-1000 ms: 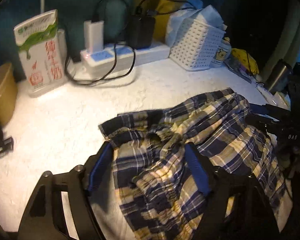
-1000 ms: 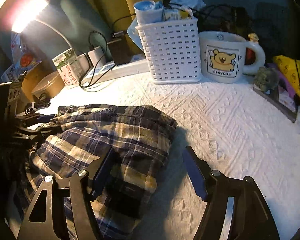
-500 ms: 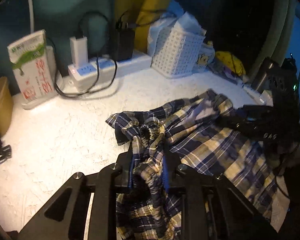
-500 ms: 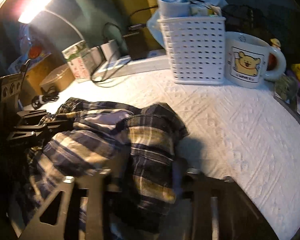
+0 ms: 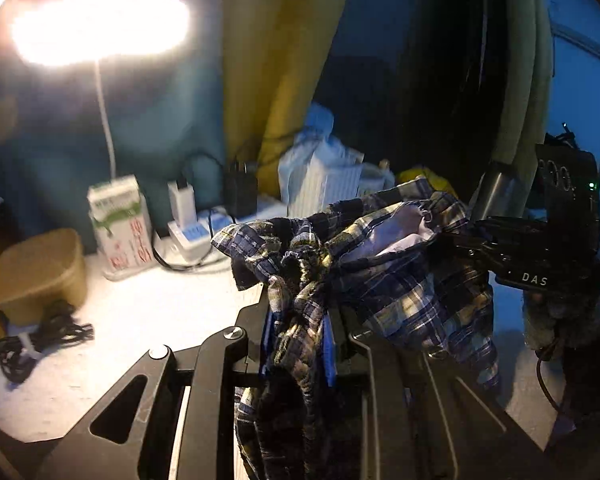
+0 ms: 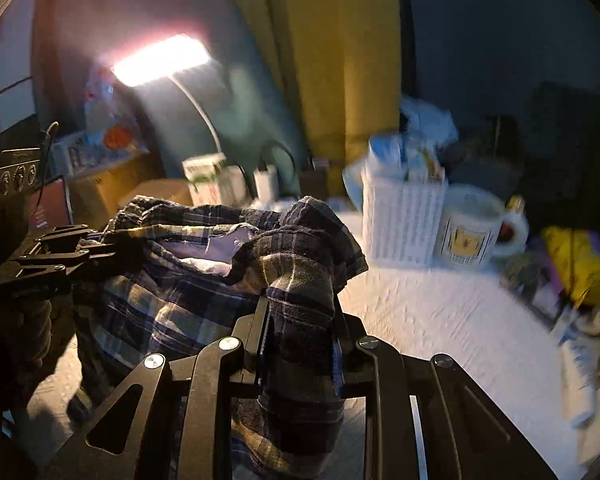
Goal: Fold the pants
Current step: 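Grasp the folded pants with the left gripper while the right gripper grasps, lift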
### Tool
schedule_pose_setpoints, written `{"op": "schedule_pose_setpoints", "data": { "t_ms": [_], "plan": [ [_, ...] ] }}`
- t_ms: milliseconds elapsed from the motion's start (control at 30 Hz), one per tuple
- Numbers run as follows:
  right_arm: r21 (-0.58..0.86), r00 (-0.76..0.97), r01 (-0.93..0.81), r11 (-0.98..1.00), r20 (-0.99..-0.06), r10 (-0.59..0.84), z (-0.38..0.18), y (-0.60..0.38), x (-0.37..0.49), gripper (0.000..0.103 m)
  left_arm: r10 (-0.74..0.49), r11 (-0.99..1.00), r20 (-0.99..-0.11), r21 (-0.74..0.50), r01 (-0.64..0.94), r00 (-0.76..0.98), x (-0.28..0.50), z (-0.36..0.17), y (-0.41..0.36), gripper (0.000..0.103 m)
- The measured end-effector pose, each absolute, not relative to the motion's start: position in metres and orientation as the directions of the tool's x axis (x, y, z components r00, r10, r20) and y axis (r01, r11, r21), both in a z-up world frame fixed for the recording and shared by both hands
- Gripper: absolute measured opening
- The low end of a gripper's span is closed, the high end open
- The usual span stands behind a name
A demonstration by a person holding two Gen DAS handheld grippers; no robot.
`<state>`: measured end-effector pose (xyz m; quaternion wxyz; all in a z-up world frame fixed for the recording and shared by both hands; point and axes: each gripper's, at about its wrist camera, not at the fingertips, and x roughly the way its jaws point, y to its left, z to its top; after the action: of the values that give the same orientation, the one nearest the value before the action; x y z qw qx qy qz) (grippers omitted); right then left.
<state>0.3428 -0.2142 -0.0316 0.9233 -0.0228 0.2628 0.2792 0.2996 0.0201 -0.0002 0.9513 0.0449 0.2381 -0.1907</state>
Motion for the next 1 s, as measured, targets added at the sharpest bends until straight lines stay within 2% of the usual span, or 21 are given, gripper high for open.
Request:
{"op": "schedule_pose_setpoints", "data": {
  "t_ms": [567, 1000],
  "plan": [
    [-0.032, 0.783, -0.593, 0.804, -0.257, 0.567, 0.060, -0.194, 0.227, 0.024, -0.270, 0.952, -0.261, 0.071, 0.298, 0.927, 0.174, 0.065, 0.035, 0.018],
    [-0.079, 0.742, -0.668, 0.740, -0.143, 0.655, 0.092, -0.155, 0.154, 0.024, -0.160, 0.981, -0.145, 0.089, 0.174, 0.976, 0.086, 0.083, 0.082, 0.018]
  ]
}}
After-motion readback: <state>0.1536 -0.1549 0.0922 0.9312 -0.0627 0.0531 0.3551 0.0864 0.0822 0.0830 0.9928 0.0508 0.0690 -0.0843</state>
